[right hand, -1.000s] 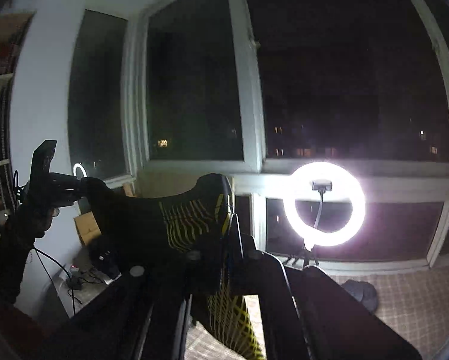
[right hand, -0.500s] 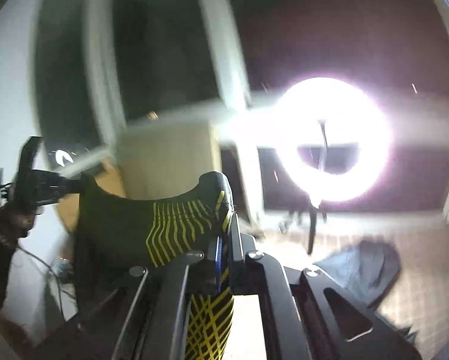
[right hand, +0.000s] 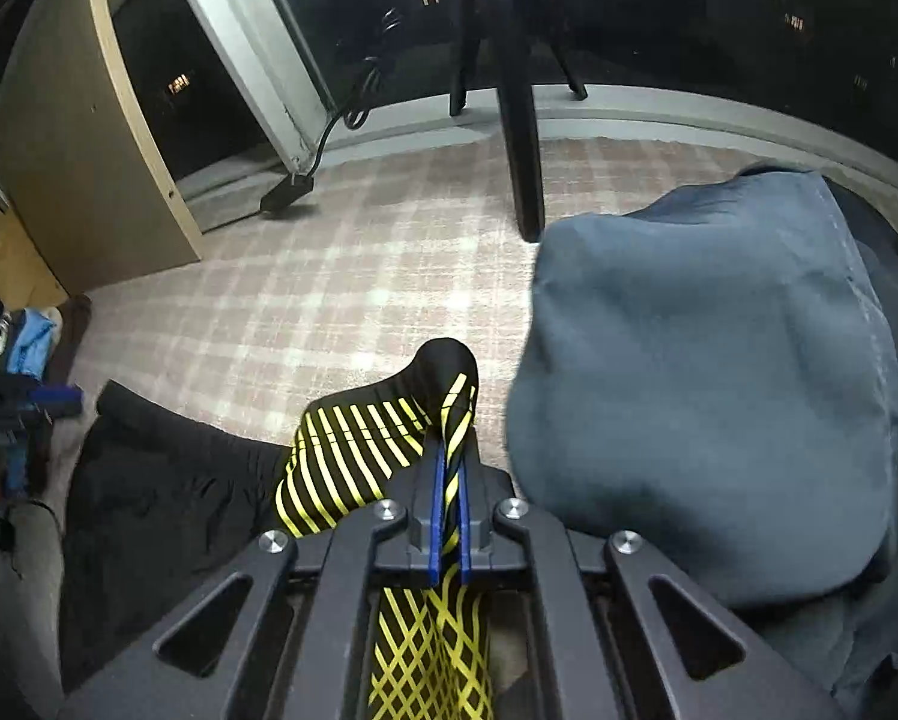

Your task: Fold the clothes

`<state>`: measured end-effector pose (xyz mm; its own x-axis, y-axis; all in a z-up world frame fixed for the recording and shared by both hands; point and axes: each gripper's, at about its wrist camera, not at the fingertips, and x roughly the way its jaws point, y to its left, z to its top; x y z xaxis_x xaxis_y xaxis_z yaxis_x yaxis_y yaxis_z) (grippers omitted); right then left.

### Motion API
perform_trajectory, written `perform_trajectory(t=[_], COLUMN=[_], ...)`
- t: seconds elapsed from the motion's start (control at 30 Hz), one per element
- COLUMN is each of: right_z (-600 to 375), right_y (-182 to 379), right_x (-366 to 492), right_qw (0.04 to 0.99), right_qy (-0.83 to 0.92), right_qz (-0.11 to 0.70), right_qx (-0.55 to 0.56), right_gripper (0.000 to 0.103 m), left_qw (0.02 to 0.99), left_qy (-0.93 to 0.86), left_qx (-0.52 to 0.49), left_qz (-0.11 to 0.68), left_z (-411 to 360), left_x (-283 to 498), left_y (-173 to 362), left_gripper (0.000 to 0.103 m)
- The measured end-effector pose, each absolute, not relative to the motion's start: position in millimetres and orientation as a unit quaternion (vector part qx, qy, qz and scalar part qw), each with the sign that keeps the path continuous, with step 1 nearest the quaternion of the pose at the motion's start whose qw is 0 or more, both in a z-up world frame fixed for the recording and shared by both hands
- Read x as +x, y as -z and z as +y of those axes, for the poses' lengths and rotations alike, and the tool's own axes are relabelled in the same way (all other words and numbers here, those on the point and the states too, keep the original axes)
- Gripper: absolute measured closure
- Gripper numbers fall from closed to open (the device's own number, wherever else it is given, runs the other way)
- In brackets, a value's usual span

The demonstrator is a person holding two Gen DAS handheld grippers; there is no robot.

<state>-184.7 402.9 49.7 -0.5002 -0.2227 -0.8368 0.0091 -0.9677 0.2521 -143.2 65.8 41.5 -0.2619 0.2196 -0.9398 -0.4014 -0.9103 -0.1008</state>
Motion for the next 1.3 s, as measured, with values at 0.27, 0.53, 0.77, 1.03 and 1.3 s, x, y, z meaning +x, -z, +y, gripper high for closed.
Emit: perform_trajectory(t=[0.27,0.53,0.77,1.03,1.3], right_z=[393.8,401.4,390.0,373.1,415.4], right_y=[-60.4,-51.6,-112.7,-47.7,-114.2], right_x=[-181.1,-177.5,-149.2,-198.1,-73.3], right_qw=[0.086,0.109,0.17,0.074,0.085], right_qy=[0.852,0.843,0.864,0.842,0.848], right_qz=[-0.091,-0.132,-0.142,-0.061,-0.133], right_qx=[0.508,0.51,0.452,0.531,0.507], right_gripper=[0.087,0.1,0.1,0.097,0.082], left_qw=[0.187,0.179,0.147,0.08,0.116], left_qy=[-0.784,-0.814,-0.862,-0.839,-0.859], left_qx=[-0.59,-0.552,-0.483,-0.534,-0.491], left_qz=[0.043,0.025,0.051,0.07,0.09], left_z=[75.7,76.4,35.9,22.2,-0.4], left_x=[-160.5,-142.9,-115.3,-154.4,-59.8], left_y=[-17.8,-35.2,-111.7,-57.3,-118.8], left_gripper=[0.048,0.098,0.098,0.089,0.076])
